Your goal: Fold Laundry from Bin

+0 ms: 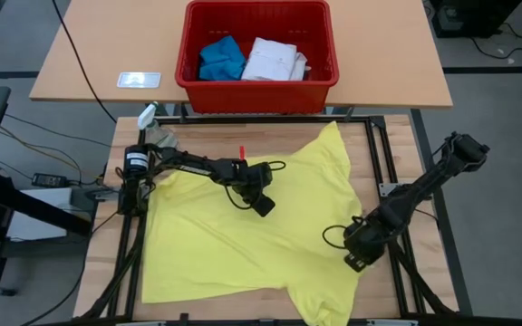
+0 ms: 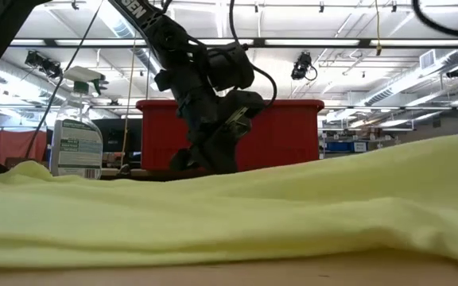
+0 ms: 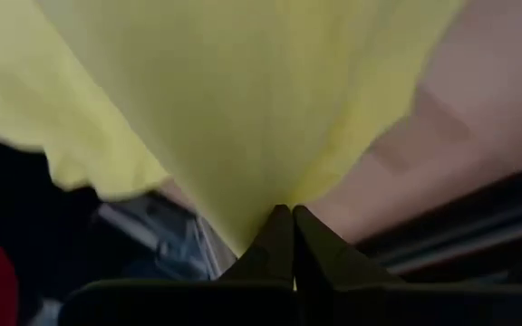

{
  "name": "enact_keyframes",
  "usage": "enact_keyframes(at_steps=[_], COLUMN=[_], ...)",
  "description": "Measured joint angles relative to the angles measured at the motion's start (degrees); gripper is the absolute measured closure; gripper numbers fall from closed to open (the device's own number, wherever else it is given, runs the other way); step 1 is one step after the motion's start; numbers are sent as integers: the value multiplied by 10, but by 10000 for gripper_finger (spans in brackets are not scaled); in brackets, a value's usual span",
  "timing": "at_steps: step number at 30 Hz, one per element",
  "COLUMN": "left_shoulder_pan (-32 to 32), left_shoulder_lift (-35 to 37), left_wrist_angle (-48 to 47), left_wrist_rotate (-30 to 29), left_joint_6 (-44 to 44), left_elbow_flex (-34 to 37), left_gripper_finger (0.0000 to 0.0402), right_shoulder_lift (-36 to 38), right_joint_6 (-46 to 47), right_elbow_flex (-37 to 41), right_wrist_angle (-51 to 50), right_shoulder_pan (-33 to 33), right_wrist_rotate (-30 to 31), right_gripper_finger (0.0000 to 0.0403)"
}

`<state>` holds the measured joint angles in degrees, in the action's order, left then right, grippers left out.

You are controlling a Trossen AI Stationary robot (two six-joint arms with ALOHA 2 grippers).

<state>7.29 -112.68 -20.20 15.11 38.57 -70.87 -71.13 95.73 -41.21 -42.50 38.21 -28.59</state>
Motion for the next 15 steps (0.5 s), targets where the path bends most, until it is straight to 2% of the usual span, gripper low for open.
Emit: enact_keyframes(at_steps=[3, 6, 9, 15], left_shoulder_pan=[0, -4, -10, -20], left_shoulder_lift=[0, 0, 0, 0], left_wrist_angle=[-1, -4, -18, -58], left_wrist_rotate=[2, 9, 10, 10], left_joint_6=[0, -4, -11, -18], left_elbow_flex=[0, 0, 0, 0], left_gripper_finger=[399, 399, 400, 400], right_shoulder_lift=[-1, -1, -1, 8], right_joint_6=[1, 6, 7, 6], right_elbow_flex=[0, 2, 3, -24], right_wrist_angle=[-1, -4, 3, 10], right_shoulder_pan=[14, 23, 26, 25], right_wrist_rotate=[-12, 13, 44, 50], right_gripper_finger=[400, 392, 365, 299])
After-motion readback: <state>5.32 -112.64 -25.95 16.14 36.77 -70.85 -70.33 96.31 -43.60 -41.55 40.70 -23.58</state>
